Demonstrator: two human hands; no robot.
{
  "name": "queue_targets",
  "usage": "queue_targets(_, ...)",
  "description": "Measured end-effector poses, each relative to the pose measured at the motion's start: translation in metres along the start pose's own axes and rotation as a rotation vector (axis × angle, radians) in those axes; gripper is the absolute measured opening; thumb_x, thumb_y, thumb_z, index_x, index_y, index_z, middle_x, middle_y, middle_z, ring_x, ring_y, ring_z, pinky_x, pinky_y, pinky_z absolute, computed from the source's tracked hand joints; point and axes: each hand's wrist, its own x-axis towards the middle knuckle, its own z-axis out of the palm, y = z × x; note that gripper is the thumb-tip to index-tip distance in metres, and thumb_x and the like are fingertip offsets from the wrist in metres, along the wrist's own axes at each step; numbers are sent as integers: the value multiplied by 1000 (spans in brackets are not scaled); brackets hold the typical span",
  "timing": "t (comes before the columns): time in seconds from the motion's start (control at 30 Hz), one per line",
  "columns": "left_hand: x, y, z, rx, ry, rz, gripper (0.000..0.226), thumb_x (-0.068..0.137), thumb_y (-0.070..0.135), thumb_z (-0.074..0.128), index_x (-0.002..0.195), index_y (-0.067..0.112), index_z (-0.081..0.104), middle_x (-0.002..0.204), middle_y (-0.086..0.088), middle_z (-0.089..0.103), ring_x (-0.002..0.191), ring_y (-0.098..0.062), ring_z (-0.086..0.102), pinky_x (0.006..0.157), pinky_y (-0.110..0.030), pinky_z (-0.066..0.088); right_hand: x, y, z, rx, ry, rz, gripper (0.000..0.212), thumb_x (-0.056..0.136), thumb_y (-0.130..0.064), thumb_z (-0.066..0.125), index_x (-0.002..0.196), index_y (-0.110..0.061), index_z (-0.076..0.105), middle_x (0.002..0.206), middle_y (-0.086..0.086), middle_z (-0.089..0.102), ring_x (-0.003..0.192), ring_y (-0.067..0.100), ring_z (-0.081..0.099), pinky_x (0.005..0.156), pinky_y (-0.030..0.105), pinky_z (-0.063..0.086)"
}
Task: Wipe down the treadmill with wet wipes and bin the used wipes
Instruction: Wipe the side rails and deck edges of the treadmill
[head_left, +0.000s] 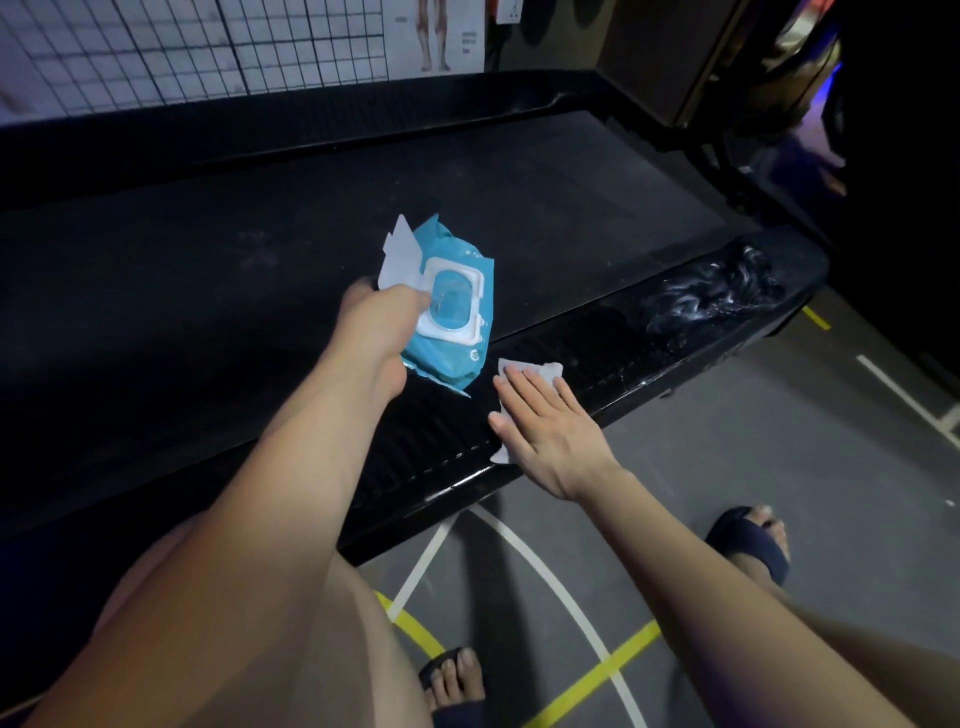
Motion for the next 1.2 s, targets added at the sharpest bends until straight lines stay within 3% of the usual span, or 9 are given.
queue_targets(0.2,1,0,-3,-8,-4,6,42,97,2,66,137,13,62,115,-4,74,92,-17,73,51,-21,56,-55,15,7,-90,25,-85,76,104,-64,11,161,-16,0,169,0,-5,154,9,-13,127,37,3)
queue_targets(0.37,6,-6,2,10,-40,15,40,97,2,67,135,14,64,112,-2,75,90,-16,74,53,-21,56,-29,33,2,-54,58,192,78,103,-61,5,161,-11,-4,168,4,-11,154,16,-13,126,34,-7)
queue_targets(0.57,16,-13,6,23,-26,38,36,93,1,68,127,15,69,109,-3,78,93,-21,76,72,-31,61,61,31,-10,-13,-89,415,82,102,-61,7,158,-2,-9,166,15,-15,154,26,-17,124,42,-14)
queue_targets(0.83,17,-15,6,30,-48,54,36,96,1,67,129,16,67,109,-4,76,97,-23,75,73,-33,60,33,-3,-3,28,-63,57,69,107,-53,8,161,-12,-2,169,3,-8,154,15,-14,124,34,-12)
queue_targets(0.97,12,-22,7,39,-58,56,36,97,2,68,129,18,67,110,-2,75,101,-24,74,76,-34,59,-1,22,3,36,78,131,72,105,-55,6,162,-12,3,169,0,-2,155,14,-9,123,32,-12)
queue_targets(1.1,5,-31,8,25,-65,86,36,98,4,68,130,22,67,112,0,76,101,-22,74,78,-35,60,-4,86,-6,39,111,261,100,84,-70,-24,161,-11,-3,169,2,-8,155,17,-13,126,40,-8)
queue_targets(1.2,5,-37,13,-10,-62,105,39,98,6,70,132,23,67,114,-1,77,102,-24,76,86,-41,62,14,133,-19,-20,71,342,91,88,-61,-18,161,-10,1,169,3,-6,155,19,-11,124,40,-12)
